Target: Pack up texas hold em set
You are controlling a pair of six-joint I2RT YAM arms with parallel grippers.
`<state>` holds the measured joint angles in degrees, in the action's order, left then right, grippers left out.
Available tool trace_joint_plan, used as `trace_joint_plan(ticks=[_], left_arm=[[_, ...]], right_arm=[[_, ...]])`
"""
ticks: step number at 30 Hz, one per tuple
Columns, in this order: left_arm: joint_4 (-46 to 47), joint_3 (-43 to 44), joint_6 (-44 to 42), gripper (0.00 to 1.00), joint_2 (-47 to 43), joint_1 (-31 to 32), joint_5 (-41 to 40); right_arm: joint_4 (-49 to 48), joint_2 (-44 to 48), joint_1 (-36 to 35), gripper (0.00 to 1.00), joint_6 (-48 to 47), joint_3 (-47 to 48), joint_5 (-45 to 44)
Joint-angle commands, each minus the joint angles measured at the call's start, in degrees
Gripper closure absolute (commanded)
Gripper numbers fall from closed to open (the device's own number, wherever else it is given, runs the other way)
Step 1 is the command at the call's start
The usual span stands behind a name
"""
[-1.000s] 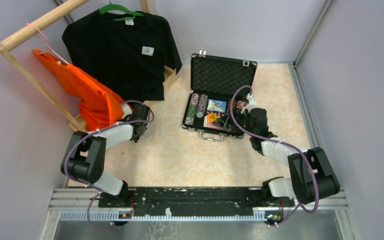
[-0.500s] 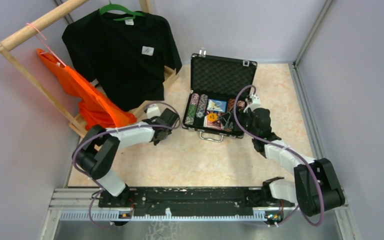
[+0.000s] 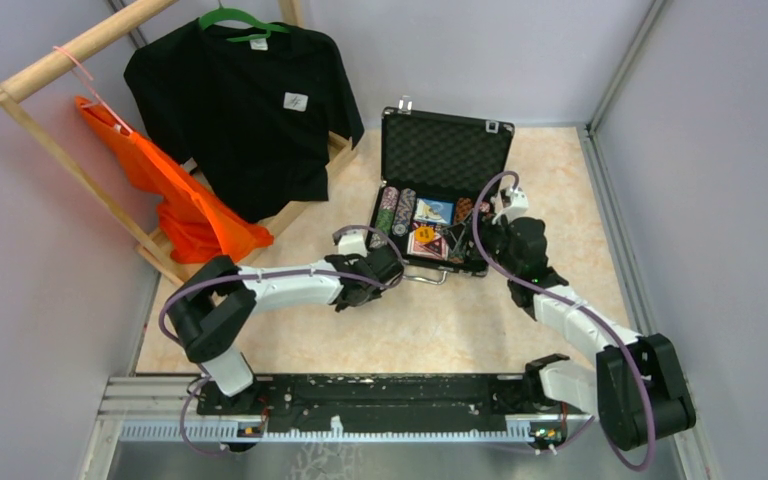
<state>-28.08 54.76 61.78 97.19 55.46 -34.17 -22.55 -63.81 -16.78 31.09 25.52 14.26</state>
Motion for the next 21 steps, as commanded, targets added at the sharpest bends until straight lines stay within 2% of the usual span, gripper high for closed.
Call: trace_joint_plan(ticks=[1, 11, 21], left_arm=[[-5.7, 2.1, 1.6, 0.43, -0.9, 0.2, -0.1], [-10.4, 7.0, 0.6, 0.43, -2.2, 1.1, -3.8], [-11.5, 15.4, -3.3, 0.43, 0.6, 1.2, -5.6]], right_arm=[[-1.5, 1.7, -0.5, 0.22, -0.5, -0.2, -0.4], [-1.8, 2.0, -0.5, 0.22, -0.5, -0.5, -0.6], [1.2, 5.5, -0.4, 0.22, 0.6, -0.4, -2.6]])
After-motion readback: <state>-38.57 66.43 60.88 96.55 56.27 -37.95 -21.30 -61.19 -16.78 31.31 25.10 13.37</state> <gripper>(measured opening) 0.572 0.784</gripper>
